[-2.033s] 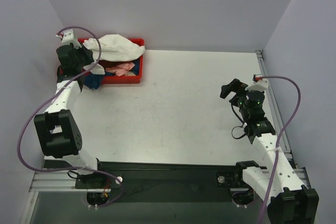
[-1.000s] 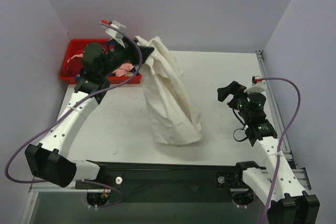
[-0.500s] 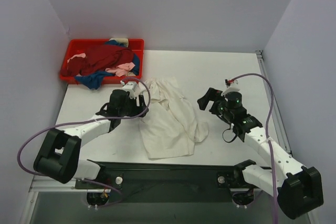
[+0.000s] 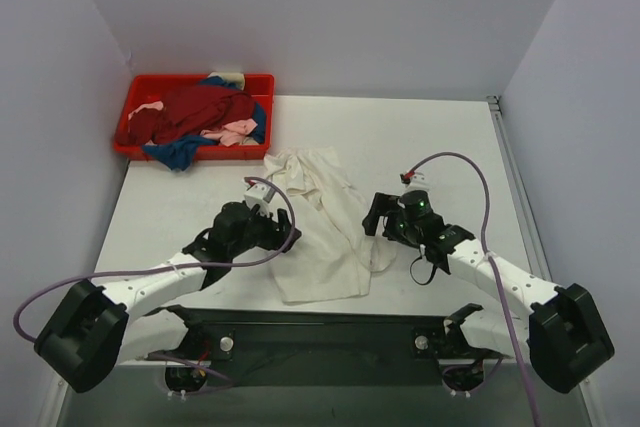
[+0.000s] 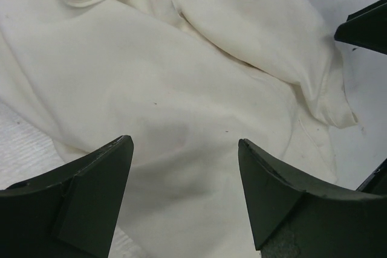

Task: Fold and stack the t-shirts
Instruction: Flatten out the tshirt

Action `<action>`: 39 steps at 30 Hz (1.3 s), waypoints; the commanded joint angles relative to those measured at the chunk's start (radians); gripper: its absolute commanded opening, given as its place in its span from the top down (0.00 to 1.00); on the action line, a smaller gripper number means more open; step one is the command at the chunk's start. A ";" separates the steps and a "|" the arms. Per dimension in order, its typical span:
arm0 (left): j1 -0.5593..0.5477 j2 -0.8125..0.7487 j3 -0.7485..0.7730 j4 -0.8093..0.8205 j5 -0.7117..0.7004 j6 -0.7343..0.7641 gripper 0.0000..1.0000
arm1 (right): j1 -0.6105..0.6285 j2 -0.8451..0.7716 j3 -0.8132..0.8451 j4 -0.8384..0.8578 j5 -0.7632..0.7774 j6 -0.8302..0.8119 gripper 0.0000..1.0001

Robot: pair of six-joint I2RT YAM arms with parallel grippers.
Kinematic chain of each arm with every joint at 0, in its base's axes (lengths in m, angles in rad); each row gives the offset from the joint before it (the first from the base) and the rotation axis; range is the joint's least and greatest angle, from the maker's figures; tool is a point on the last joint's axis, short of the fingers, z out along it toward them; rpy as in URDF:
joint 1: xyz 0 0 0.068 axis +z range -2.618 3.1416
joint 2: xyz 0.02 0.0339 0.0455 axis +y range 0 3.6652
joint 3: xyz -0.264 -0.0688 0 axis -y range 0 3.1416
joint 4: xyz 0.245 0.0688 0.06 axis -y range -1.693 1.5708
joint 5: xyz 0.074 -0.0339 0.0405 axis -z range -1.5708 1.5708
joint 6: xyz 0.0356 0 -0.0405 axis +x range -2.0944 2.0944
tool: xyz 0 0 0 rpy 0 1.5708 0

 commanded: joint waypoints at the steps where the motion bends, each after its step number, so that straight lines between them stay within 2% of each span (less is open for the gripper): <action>1: -0.049 0.044 0.001 0.123 -0.004 -0.049 0.19 | 0.007 0.040 -0.007 0.040 0.013 0.016 0.13; 6: -0.241 0.142 0.077 0.120 -0.079 -0.028 0.19 | 0.010 0.096 -0.017 0.080 -0.047 0.031 0.18; 9: -0.323 0.198 0.097 0.127 -0.093 -0.025 0.19 | 0.010 0.097 -0.028 0.090 -0.061 0.030 0.30; 16: -0.499 0.291 0.125 0.235 -0.136 -0.043 0.19 | 0.010 0.100 -0.028 0.093 -0.084 0.010 0.48; 26: -0.601 0.431 0.228 0.222 -0.168 -0.045 0.21 | 0.009 0.113 -0.028 0.086 -0.067 0.010 0.50; 31: -0.612 0.469 0.257 0.209 -0.159 -0.048 0.32 | 0.007 0.114 -0.028 0.083 -0.056 0.012 0.51; 39: -0.638 0.535 0.297 0.186 -0.162 -0.060 0.41 | 0.006 0.114 -0.033 0.079 -0.041 0.010 0.51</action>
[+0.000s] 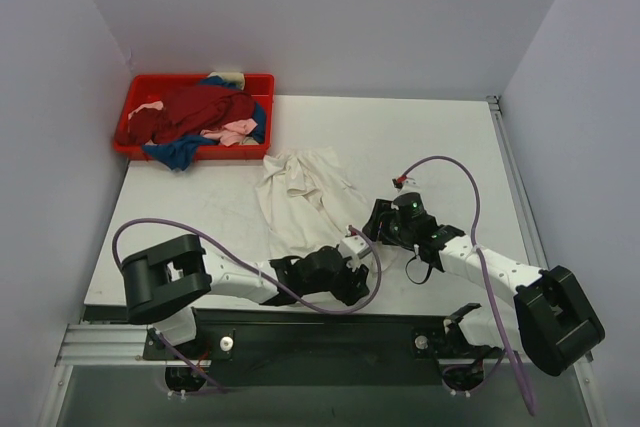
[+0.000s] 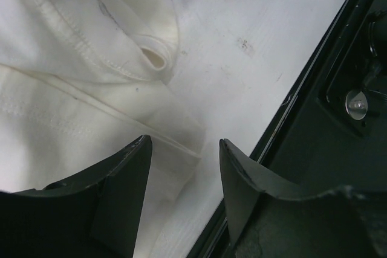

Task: Fold and stack the t-shirts
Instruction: Flatten out the tshirt

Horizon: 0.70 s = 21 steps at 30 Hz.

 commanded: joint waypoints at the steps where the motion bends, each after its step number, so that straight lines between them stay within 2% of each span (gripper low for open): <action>1: -0.012 0.022 0.040 0.004 -0.018 -0.016 0.41 | -0.002 0.000 0.000 -0.007 0.035 -0.013 0.51; 10: -0.034 0.065 0.063 -0.045 -0.063 -0.023 0.45 | -0.007 -0.014 -0.005 -0.016 0.050 -0.016 0.51; 11: -0.035 0.069 0.064 -0.044 -0.063 -0.024 0.47 | -0.008 -0.017 -0.005 -0.016 0.050 -0.014 0.51; 12: -0.035 0.077 0.064 -0.042 -0.063 -0.026 0.54 | -0.008 -0.015 -0.006 -0.016 0.050 -0.014 0.51; 16: -0.035 0.079 0.058 -0.036 -0.071 -0.027 0.70 | -0.008 -0.011 -0.006 -0.016 0.050 -0.017 0.52; 19: -0.035 0.054 0.046 -0.038 -0.089 -0.027 0.75 | -0.010 -0.008 -0.003 -0.016 0.046 -0.016 0.57; 21: -0.035 0.028 0.034 -0.035 -0.098 -0.026 0.77 | -0.011 -0.003 0.000 -0.015 0.046 -0.017 0.65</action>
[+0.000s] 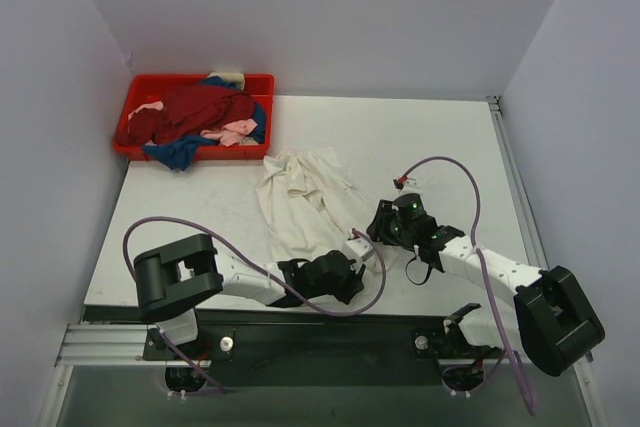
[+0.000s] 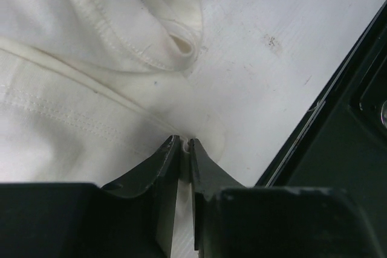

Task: Fold and stack the t-shirts
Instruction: Flatten out the tshirt

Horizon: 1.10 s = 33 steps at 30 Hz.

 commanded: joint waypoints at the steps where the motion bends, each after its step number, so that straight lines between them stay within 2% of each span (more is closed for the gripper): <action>1: -0.007 -0.051 -0.008 0.001 -0.023 -0.009 0.78 | -0.008 -0.001 0.005 -0.013 0.022 -0.014 0.69; 2: -0.007 -0.062 -0.012 0.001 -0.028 -0.008 0.81 | -0.008 0.000 0.010 -0.013 0.021 -0.013 0.76; 4: -0.002 -0.106 -0.020 -0.029 -0.067 0.006 0.89 | -0.011 0.000 0.020 -0.015 0.019 -0.014 0.83; 5: 0.001 -0.123 -0.023 -0.040 -0.077 0.009 1.00 | -0.012 -0.001 0.034 -0.019 0.018 -0.016 0.89; 8: 0.044 -0.211 -0.043 -0.071 -0.098 0.034 1.00 | -0.025 -0.006 0.059 -0.022 0.019 -0.017 1.00; 10: 0.078 -0.295 -0.052 -0.115 -0.106 0.060 1.00 | -0.037 -0.011 0.085 -0.027 0.016 -0.020 1.00; 14: 0.240 -0.493 -0.069 -0.230 -0.163 0.120 1.00 | -0.054 -0.041 0.143 -0.047 0.033 -0.039 1.00; 21: 0.479 -0.953 -0.067 -0.388 -0.287 0.222 1.00 | -0.078 -0.141 0.290 -0.151 0.097 -0.109 1.00; 26: 0.535 -1.125 -0.018 -0.502 -0.474 0.299 1.00 | -0.078 -0.250 0.407 -0.208 0.168 -0.163 1.00; 33: 0.546 -1.274 0.041 -0.543 -0.691 0.414 1.00 | -0.080 -0.351 0.558 -0.259 0.261 -0.241 1.00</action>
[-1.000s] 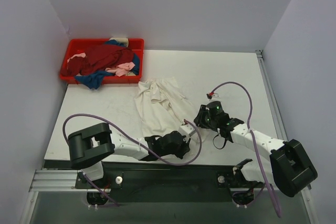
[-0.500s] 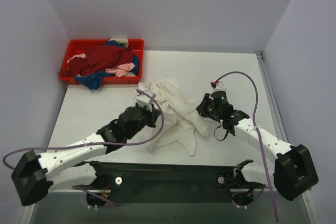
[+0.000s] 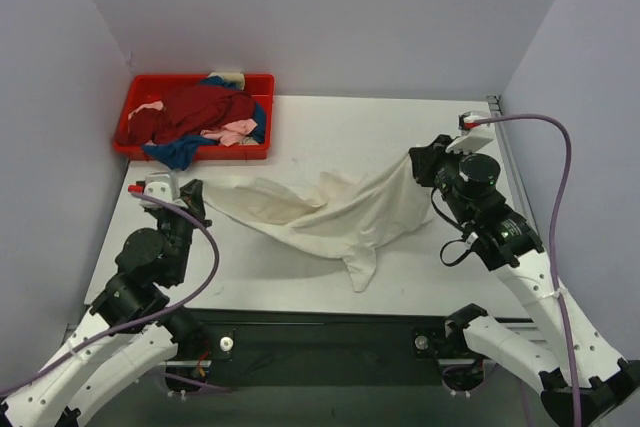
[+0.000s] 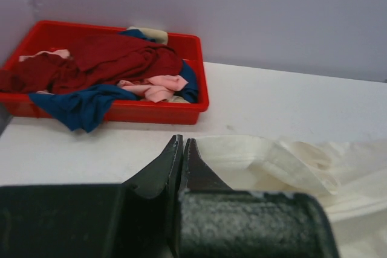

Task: Fold and stack the t-shirts
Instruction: Flatten out the tshirt

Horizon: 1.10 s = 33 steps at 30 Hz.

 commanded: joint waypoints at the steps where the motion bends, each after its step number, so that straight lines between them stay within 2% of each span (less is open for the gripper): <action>1: 0.007 -0.060 0.094 -0.024 -0.184 0.104 1.00 | -0.008 -0.036 0.111 -0.012 0.089 -0.068 1.00; 9: 0.001 -0.211 0.142 0.054 -0.311 0.269 1.00 | -0.010 -0.009 0.289 -0.033 0.023 -0.132 1.00; 13: -0.027 -0.229 0.122 0.113 -0.360 0.348 1.00 | -0.027 0.077 0.372 -0.015 0.029 -0.174 1.00; 15: -0.067 -0.220 0.072 0.232 -0.420 0.422 1.00 | -0.099 0.141 0.426 0.002 -0.018 -0.166 1.00; 17: -0.101 -0.197 0.025 0.374 -0.495 0.532 1.00 | -0.169 0.280 0.502 0.013 -0.147 -0.113 1.00; 19: -0.136 -0.183 -0.059 0.509 -0.534 0.668 1.00 | -0.231 0.446 0.568 0.011 -0.181 -0.088 1.00; 20: -0.139 -0.174 -0.080 0.587 -0.540 0.684 1.00 | -0.238 0.504 0.635 0.013 -0.184 -0.089 1.00; 21: -0.141 -0.173 -0.111 0.591 -0.534 0.681 1.00 | -0.254 0.614 0.669 0.010 -0.184 -0.089 1.00; 25: -0.128 -0.125 -0.142 0.536 -0.472 0.593 1.00 | -0.314 0.859 0.837 -0.016 -0.238 -0.036 1.00; 26: -0.115 -0.084 -0.144 0.533 -0.456 0.585 1.00 | -0.329 0.896 0.861 -0.019 -0.287 -0.004 0.95; 27: -0.098 -0.061 -0.144 0.531 -0.445 0.577 1.00 | -0.352 0.951 0.895 -0.024 -0.311 0.012 0.64; 28: -0.076 -0.024 -0.124 0.477 -0.410 0.527 1.00 | -0.361 0.970 0.904 -0.030 -0.331 0.022 0.48; 29: -0.014 -0.009 -0.108 0.429 -0.376 0.487 1.00 | -0.367 0.980 0.903 -0.035 -0.348 0.041 0.37; 31: 0.075 0.037 -0.087 0.343 -0.236 0.378 1.00 | -0.370 0.952 0.828 -0.026 -0.359 0.044 0.25; 33: 0.233 0.080 -0.067 0.265 -0.126 0.286 1.00 | -0.366 0.866 0.672 0.020 -0.370 0.061 0.22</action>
